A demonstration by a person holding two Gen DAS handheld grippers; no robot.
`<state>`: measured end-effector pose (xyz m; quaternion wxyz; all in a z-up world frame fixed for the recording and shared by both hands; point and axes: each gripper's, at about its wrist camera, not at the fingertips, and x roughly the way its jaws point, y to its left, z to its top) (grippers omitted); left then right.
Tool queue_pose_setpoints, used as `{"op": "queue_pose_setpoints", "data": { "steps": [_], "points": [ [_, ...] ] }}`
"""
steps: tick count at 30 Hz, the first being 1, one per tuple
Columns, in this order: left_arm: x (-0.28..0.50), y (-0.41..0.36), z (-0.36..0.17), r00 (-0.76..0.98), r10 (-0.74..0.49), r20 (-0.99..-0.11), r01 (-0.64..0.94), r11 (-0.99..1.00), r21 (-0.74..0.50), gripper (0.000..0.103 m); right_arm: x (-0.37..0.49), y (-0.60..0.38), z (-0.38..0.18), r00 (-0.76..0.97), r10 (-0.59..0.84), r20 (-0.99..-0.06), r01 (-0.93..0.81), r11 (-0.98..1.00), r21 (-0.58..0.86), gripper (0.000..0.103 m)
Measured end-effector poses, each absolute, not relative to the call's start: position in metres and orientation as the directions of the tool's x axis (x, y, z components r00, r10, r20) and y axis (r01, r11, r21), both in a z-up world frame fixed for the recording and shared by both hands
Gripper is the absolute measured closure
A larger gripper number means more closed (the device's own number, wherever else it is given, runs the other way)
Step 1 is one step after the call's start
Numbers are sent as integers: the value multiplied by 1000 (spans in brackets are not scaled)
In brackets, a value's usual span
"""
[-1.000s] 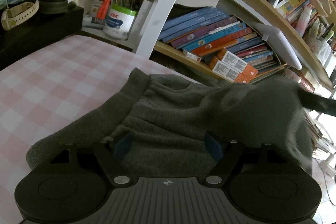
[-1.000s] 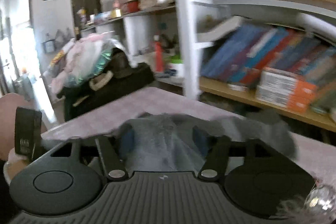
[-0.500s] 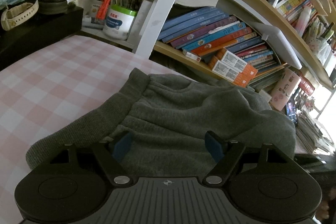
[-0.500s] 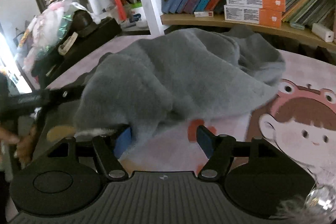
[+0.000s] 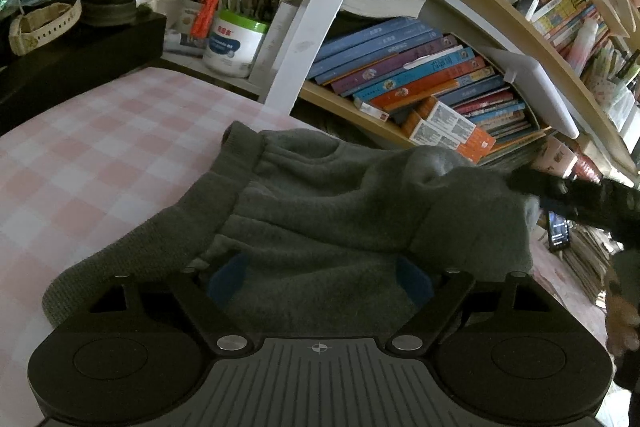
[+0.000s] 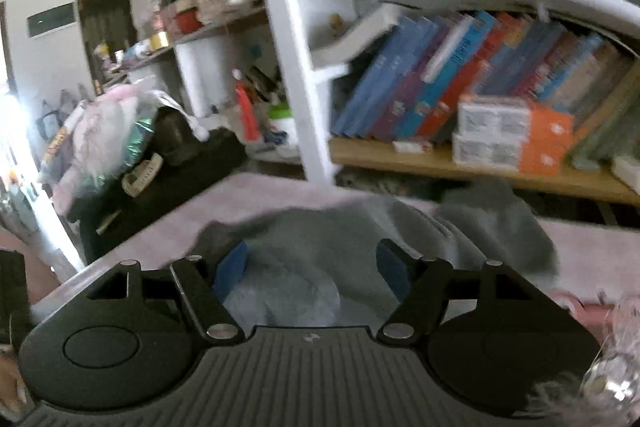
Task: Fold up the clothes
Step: 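Pull the sleeve with the right gripper across the body toward the left gripper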
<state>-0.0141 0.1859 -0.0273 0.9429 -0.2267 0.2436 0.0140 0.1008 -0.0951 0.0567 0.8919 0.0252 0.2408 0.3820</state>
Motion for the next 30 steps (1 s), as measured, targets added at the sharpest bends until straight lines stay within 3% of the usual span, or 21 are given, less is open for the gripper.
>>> {"op": "queue_pose_setpoints", "data": {
  "steps": [5,9,16,23,25,27,30],
  "points": [
    [-14,185,-27,880,-79,-469,-139,900,-414,17,89,-150,43,649,615,-447,-571,783,246,34],
    [-14,184,-27,879,-76,-472,-141,902,-408,17,87,-165,25,627,578,-522,-547,804,233,40],
    [-13,184,-27,879,-77,-470,-142,900,-413,17,100,-94,3,522,601,-605,-644,743,183,43],
    [-14,184,-27,880,-72,-469,-147,898,-415,15,119,-49,-7,537,577,-615,-656,744,126,44],
    [-14,183,-27,880,-71,-470,-148,898,-413,15,118,-48,-9,540,581,-609,-660,741,122,49],
    [-14,183,-27,880,-72,-470,-148,898,-414,14,118,-50,-8,525,594,-609,-673,728,130,83],
    [-14,184,-27,880,-74,-468,-147,897,-418,14,118,-61,-4,485,619,-618,-689,706,167,92]
  ]
}}
